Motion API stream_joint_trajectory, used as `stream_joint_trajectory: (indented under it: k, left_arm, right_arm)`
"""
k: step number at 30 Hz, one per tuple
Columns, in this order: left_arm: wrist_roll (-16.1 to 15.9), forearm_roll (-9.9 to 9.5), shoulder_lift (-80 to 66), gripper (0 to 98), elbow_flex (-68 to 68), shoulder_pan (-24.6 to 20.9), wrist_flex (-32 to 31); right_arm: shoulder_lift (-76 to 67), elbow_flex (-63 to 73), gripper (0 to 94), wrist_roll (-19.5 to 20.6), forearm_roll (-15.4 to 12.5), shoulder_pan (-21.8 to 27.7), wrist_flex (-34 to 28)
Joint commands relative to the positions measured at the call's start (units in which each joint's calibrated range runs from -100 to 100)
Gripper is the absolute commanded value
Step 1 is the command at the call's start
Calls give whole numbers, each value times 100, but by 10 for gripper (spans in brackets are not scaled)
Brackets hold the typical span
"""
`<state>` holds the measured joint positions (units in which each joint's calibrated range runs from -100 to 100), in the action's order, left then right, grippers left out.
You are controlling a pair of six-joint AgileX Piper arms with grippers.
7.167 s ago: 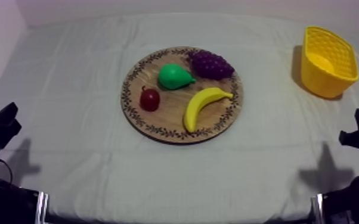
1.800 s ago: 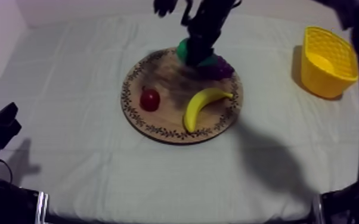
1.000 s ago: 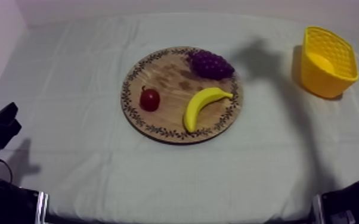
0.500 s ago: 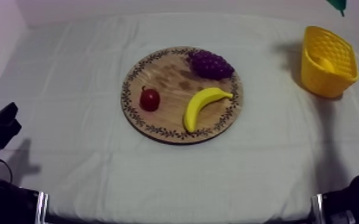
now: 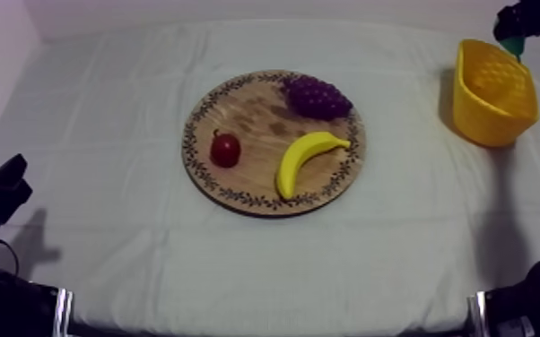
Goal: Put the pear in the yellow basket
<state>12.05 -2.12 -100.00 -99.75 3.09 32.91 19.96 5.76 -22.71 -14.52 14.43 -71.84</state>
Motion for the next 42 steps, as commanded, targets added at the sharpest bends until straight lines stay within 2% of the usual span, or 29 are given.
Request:
stream_joint_trajectory:
  k: [1,13,15,19,23,36,42]
  left_arm:
    - [-1,0,0,1,-3,-1,-1]
    - [-1,0,0,1,-3,-1,-1]
    - [-1,0,0,1,-3,-1,-1]
    - [-1,0,0,1,-3,-1,-1]
    - [-1,0,0,1,-3,-1,-1]
    - [-1,0,0,1,-3,-1,-1]
    - [-1,0,0,1,-3,-1,-1]
  right_arm:
    - [65,-12,297,2,11,26,21]
    - [192,-119,330,-17,0,138,128]
    - [190,-152,380,-12,-2,140,141]
    - [119,-239,567,12,-1,139,143]
    - [-267,-467,637,-1,-47,168,125]
    - [-3111,-1318,582,196,-192,213,-413]
    - [-4450,-1969,497,209,-281,333,-316]
